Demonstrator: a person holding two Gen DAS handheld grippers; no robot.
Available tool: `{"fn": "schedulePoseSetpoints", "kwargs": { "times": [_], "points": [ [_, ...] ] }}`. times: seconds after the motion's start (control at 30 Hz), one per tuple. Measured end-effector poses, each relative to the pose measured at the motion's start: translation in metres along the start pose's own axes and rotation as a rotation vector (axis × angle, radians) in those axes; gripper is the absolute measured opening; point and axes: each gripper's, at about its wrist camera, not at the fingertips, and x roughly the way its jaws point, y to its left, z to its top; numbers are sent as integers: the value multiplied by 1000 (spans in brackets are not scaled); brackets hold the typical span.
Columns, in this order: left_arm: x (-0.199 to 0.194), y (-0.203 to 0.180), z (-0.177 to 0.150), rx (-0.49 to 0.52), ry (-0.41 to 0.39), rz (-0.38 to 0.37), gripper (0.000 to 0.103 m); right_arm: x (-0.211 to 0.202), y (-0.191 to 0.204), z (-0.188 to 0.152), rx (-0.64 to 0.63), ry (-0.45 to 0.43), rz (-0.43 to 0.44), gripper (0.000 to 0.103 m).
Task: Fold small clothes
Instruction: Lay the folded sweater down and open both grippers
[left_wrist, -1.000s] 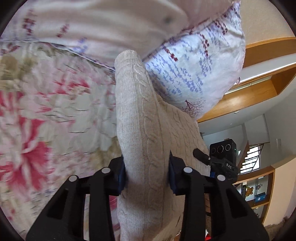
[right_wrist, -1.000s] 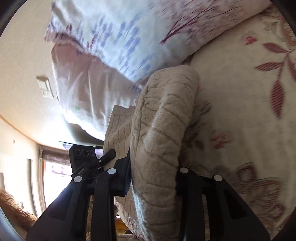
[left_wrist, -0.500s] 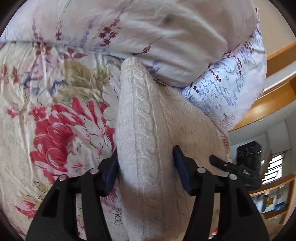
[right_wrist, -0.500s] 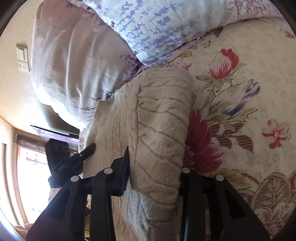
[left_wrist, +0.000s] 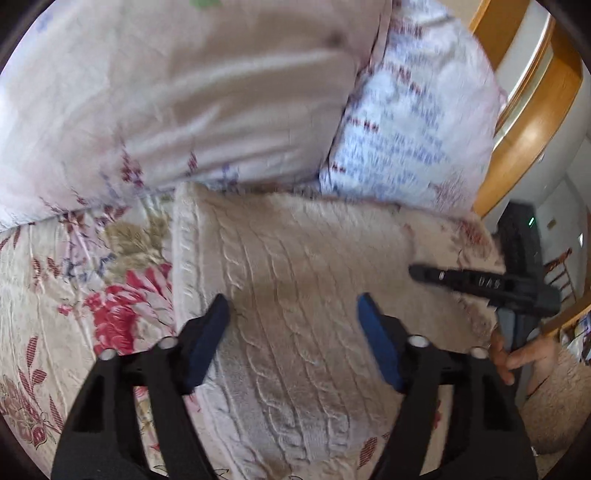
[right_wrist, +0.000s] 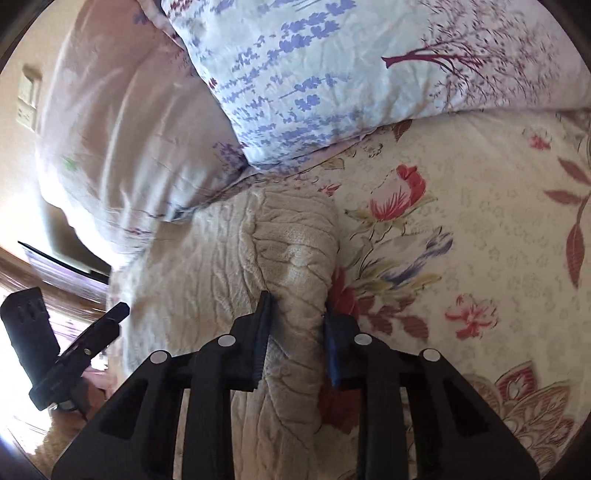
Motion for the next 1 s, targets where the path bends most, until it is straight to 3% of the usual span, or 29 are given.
{"fn": "schedulePoseSetpoints", "kwargs": {
  "times": [0.17, 0.27, 0.3, 0.33, 0.4, 0.5, 0.6, 0.73, 0.87, 1.0],
  "points": [
    [24, -7, 2, 41, 41, 63, 60, 10, 7, 7, -70, 9, -102, 27],
    [29, -9, 5, 52, 38, 76, 62, 14, 13, 9, -76, 26, -134, 39],
    [27, -10, 5, 53, 33, 77, 61, 12, 16, 10, -84, 25, -160, 49],
    [20, -11, 3, 52, 20, 75, 61, 6, 18, 8, -96, 12, -179, 55],
    [0, -13, -6, 64, -31, 83, 63, -15, 30, -3, -152, -65, -203, 55],
    [-23, -11, -23, 104, -87, 165, 69, -47, 44, -29, -255, -163, -151, 55],
    [-31, -3, -41, 113, -82, 227, 71, -54, 64, -57, -344, -186, -134, 55],
    [-26, 10, -55, 90, -44, 229, 76, -43, 75, -79, -426, -146, -167, 55],
    [-11, 15, -59, 50, 0, 199, 77, -13, 65, -84, -441, -37, -276, 57],
    [-7, 17, -58, -8, -4, 204, 81, -10, 50, -75, -326, -33, -218, 61]
  ]
}}
